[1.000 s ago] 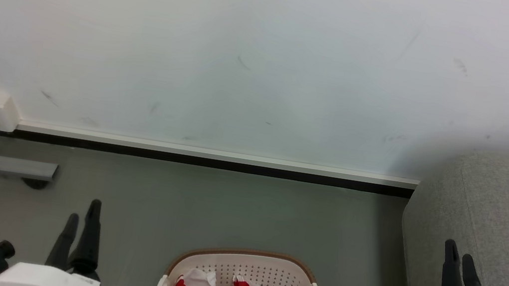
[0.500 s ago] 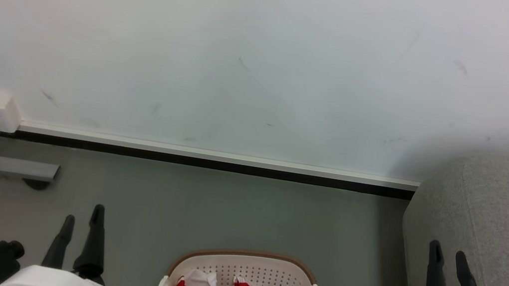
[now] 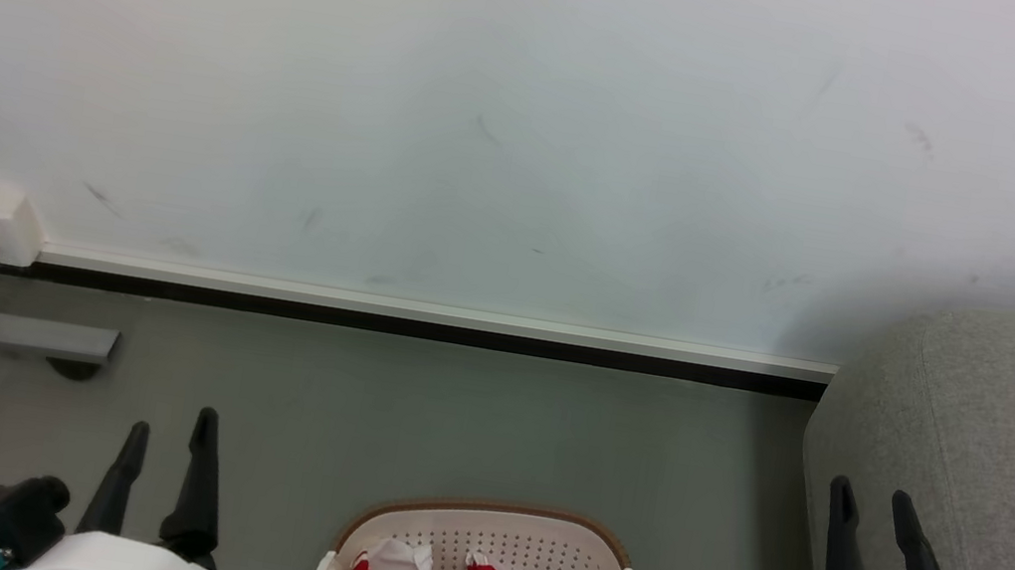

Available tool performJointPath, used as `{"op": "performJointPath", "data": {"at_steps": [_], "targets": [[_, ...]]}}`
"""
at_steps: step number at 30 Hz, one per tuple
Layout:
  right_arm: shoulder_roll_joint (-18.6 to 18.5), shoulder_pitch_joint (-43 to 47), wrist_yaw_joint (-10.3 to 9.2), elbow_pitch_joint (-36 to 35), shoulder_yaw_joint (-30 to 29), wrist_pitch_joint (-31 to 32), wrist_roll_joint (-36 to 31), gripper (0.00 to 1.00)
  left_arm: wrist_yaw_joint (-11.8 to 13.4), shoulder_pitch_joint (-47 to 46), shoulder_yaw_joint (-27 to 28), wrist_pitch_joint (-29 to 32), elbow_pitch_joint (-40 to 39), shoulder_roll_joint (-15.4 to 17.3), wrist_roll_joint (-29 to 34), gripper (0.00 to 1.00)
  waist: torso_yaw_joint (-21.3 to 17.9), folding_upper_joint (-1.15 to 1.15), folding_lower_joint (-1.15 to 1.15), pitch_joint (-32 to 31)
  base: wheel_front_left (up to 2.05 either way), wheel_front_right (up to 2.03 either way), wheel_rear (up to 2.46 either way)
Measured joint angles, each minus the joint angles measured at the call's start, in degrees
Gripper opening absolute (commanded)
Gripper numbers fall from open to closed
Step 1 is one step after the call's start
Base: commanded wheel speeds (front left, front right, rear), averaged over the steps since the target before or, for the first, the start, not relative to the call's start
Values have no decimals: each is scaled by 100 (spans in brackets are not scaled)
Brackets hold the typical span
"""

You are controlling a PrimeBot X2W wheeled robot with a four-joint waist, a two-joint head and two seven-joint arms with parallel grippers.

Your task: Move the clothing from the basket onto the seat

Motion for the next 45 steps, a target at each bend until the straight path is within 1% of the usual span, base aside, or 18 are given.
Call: {"op": "performJointPath", "data": {"at_steps": [23, 39, 45], "targets": [[5, -95, 0, -3, 200, -307, -1099, 100, 131, -2, -48, -301, -101, 16, 1180, 100, -18, 0, 0, -18, 0, 0, 0], [5, -129, 0, -93, 283, -483, -1718, 100, 174, -2, -111, -474, -102, 24, 1858, 100, -30, 0, 0, -32, 0, 0, 0], [4, -130, 0, -122, 315, -548, -1873, 100, 176, -2, -142, -550, -136, 29, 2015, 100, -29, 0, 0, -30, 0, 0, 0]]}}
